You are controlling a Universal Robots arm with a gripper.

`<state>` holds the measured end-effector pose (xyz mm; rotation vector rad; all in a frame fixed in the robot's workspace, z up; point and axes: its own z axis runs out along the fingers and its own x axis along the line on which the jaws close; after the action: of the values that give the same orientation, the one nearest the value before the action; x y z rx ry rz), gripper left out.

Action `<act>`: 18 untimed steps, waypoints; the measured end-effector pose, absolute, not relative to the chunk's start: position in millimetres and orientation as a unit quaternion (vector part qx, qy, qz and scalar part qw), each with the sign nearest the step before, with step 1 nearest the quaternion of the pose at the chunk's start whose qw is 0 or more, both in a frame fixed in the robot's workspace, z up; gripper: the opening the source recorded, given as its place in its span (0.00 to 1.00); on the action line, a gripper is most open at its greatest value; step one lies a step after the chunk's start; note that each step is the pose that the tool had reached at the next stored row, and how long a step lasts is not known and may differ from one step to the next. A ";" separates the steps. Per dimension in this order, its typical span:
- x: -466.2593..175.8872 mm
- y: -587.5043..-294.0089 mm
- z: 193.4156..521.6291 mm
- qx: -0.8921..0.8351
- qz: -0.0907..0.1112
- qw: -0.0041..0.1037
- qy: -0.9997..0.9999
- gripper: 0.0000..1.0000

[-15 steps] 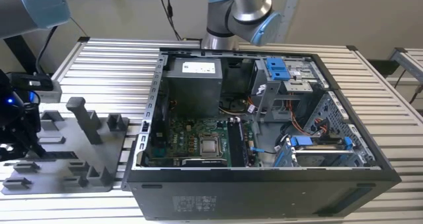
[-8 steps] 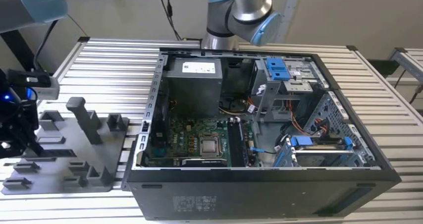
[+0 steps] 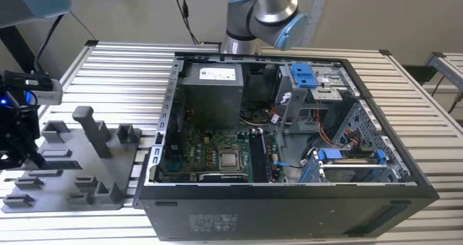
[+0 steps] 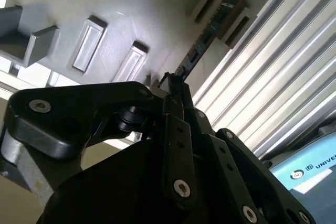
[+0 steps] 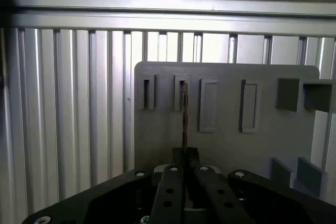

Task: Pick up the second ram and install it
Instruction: 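Pick up the second ram and move it above second insertion slot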

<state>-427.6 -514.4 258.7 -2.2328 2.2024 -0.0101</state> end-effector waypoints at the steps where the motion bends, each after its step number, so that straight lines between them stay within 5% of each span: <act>1: -427.6 -514.4 259.7 -0.712 -0.003 0.003 0.702 0.14; 18: -427.6 -514.4 282.4 -0.712 -0.003 0.003 0.702 0.14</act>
<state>-427.6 -514.4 282.4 -2.2327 2.2025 -0.0100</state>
